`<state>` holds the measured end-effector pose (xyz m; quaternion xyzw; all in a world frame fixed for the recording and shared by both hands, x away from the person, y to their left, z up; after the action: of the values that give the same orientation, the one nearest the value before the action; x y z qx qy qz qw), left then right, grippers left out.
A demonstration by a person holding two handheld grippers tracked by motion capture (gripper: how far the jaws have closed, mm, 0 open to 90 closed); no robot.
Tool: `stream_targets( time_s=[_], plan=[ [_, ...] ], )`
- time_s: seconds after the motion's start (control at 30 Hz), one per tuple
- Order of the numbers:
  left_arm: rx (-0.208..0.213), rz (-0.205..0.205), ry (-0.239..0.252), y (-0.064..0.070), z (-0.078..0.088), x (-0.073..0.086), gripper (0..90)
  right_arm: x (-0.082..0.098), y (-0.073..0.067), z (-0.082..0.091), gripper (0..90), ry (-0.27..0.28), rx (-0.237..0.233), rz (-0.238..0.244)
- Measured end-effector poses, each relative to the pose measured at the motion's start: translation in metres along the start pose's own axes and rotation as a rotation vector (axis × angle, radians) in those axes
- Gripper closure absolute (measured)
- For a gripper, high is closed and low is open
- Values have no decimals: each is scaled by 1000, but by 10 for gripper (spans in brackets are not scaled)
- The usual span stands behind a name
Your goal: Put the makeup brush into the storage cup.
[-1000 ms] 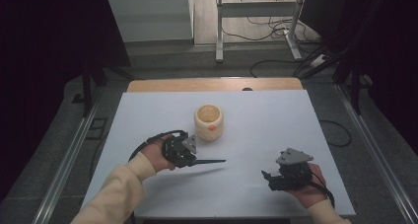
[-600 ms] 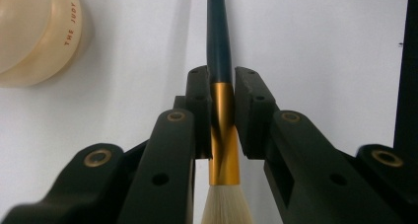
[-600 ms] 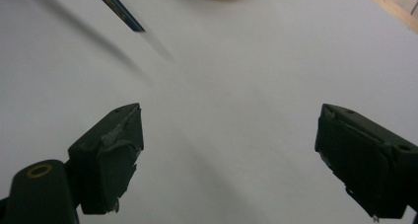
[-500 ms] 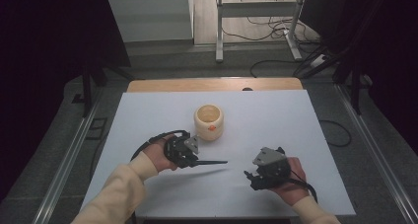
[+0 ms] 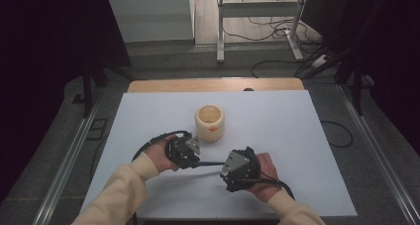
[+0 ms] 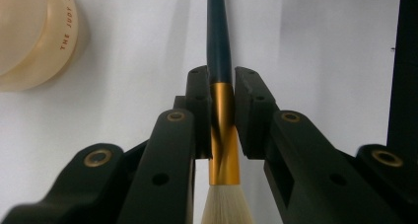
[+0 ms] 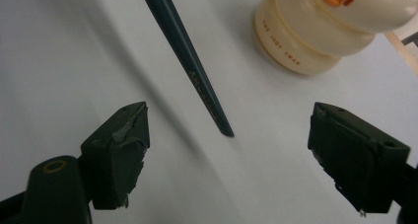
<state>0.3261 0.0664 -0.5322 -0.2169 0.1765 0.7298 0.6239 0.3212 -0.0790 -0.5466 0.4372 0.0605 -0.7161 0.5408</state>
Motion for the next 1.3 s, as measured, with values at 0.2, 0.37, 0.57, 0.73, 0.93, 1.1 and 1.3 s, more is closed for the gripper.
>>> stream_targets(
  time_s=[0.2,0.37,0.57,0.73,0.93,1.1,1.3],
  plan=[
    [5,-1,0,0,0,-3,783,-6,-5,-9,185,3,-7,30],
    [8,-3,4,2,0,-6,783,-12,-10,-17,214,8,-10,56],
    [11,-8,7,2,0,-11,783,-19,-14,-23,286,20,-14,88],
    [11,-12,19,3,-1,-16,782,-24,-20,-27,354,18,-27,112],
    [23,-25,21,5,-2,-20,783,-26,-22,-31,505,17,-42,152],
    [32,-31,28,6,-3,-23,782,-26,-27,-33,687,9,-67,188],
    [32,-41,49,7,-2,-26,773,-26,-30,-31,773,5,-70,179]
  ],
)
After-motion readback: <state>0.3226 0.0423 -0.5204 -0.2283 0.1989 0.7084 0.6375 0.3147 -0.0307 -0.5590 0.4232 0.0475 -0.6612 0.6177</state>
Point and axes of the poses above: each handheld gripper's, and its own axes: z roughly backward along the jaws, x roughly out of its underside, y roughly to its right, the point moved 9 cm from there along -z, roughly forward along the jaws, and after that the axes turned 9 degrees about y, right-handed, at the moved point
